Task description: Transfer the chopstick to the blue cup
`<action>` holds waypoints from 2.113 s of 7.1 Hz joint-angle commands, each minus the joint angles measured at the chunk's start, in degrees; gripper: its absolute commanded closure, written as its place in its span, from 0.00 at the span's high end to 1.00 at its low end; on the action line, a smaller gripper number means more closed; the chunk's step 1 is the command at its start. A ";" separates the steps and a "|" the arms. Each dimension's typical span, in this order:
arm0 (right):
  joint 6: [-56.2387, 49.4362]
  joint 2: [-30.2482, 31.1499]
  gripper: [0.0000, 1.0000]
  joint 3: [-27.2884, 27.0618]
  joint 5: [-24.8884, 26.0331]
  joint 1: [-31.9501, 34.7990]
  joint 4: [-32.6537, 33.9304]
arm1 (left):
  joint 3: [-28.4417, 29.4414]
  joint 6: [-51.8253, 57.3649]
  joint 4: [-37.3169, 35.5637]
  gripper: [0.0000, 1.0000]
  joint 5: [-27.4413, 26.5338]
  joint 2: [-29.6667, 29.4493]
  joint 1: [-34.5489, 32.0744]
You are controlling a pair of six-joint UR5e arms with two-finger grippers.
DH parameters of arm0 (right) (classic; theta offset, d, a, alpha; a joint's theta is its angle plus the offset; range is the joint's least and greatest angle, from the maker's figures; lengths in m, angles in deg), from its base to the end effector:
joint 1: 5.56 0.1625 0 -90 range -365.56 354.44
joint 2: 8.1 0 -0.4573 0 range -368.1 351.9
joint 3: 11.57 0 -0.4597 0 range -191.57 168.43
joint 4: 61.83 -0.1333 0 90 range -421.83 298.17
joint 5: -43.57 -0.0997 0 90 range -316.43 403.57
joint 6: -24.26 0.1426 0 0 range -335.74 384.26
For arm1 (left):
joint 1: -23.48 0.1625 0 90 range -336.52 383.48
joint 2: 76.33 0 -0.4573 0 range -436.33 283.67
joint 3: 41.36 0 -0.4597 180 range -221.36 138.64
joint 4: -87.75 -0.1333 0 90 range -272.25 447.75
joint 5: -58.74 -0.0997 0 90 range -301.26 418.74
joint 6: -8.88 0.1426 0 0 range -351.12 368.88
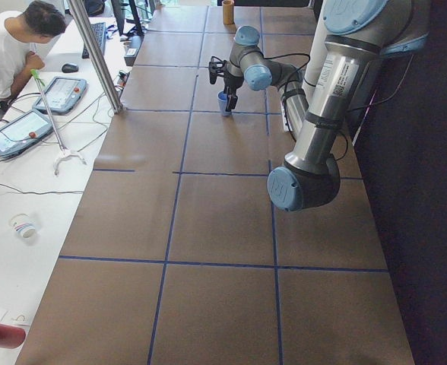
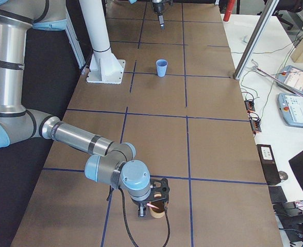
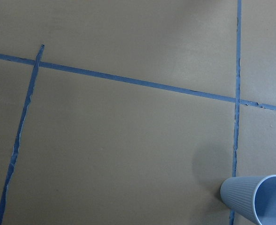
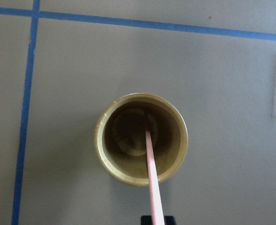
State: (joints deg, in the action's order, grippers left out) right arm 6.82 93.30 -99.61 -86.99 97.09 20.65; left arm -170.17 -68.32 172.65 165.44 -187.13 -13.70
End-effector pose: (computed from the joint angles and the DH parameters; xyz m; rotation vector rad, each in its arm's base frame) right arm 0.1370 -0.4253 0.8349 0.0893 -0.7084 -0.0439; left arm 0.3936 -0.4144 0.1916 0.1554 0.9717 -0.2521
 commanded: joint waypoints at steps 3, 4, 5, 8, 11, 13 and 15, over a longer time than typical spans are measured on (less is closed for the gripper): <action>0.57 0.72 0.01 -5.18 -0.13 0.09 1.01 | -0.39 -1.72 0.00 1.00 -0.09 0.06 0.09; 0.57 0.90 0.00 -6.86 -0.13 0.52 2.15 | -0.40 -1.99 0.00 1.00 -0.09 0.06 0.09; 0.57 1.43 0.00 -9.93 -0.13 2.18 4.33 | -0.31 -1.99 0.00 1.00 -0.09 0.06 0.09; -0.66 5.38 0.00 -24.16 0.48 5.96 17.32 | 0.74 -2.43 0.09 1.00 -0.26 -0.03 0.70; -0.66 5.83 0.00 -29.37 0.57 7.21 19.65 | 1.97 -2.52 0.44 1.00 -0.18 -0.64 0.88; 0.56 5.04 0.00 -33.92 -0.21 7.04 25.32 | 2.07 -2.52 0.70 1.00 -0.18 -0.73 0.88; 7.38 1.01 0.00 -35.27 -7.21 2.23 29.39 | 1.89 -2.43 0.70 1.00 -0.18 -0.64 0.88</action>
State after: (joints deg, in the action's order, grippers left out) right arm 9.94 96.49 -134.08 -90.37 101.96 47.79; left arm -168.20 -70.77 173.33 165.26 -187.82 -12.82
